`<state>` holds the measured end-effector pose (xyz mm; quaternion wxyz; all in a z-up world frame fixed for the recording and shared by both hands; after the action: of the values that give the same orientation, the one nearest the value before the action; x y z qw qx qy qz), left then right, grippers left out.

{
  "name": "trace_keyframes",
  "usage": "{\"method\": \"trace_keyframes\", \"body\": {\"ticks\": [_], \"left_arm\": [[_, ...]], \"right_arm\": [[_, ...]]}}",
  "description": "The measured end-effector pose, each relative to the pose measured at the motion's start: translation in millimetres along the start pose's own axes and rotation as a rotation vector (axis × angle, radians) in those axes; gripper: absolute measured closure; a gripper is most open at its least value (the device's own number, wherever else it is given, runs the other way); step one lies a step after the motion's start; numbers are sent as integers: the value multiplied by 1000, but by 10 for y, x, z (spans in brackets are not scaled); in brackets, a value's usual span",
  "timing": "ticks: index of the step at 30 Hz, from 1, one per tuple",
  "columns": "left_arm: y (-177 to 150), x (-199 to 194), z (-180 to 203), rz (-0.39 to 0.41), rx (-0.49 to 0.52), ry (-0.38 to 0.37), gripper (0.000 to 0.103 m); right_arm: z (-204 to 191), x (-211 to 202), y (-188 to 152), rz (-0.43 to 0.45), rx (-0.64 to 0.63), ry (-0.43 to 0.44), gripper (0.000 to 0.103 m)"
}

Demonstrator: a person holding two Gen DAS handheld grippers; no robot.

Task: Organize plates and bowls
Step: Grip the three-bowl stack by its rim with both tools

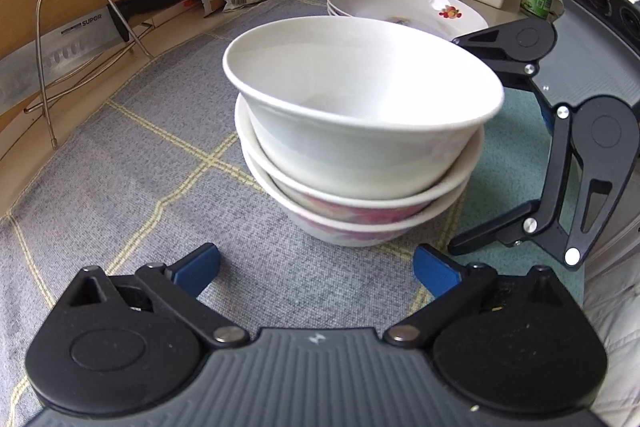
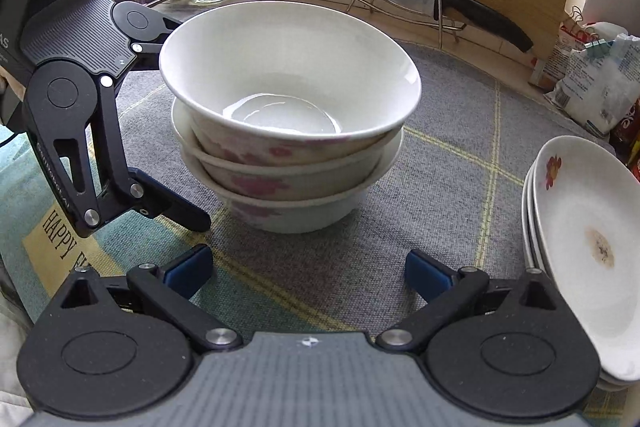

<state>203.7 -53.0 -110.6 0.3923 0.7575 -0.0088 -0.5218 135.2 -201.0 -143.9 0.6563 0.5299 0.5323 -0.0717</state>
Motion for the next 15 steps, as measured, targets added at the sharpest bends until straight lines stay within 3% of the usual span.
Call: {"method": "trace_keyframes", "body": {"ticks": [8,15], "left_arm": [[32,3,59,-46,-54,66,0],[75,9,75,-38,-1,59,2]], "right_arm": [[48,15,74,-48,-104,83,0],[49,37,184,-101,-142,75,0]]}}
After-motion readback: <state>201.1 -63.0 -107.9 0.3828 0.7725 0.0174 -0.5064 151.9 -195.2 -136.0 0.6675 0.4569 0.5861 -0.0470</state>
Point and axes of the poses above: each gripper's, at about its wrist camera, not at the fingertips, and x roughly the way its jaws point, z to its right, y to its top, the point moved 3 cm from there along x, roughly the way its jaws point, and after that the axes turned 10 degrees about y, right-handed, at the moved point
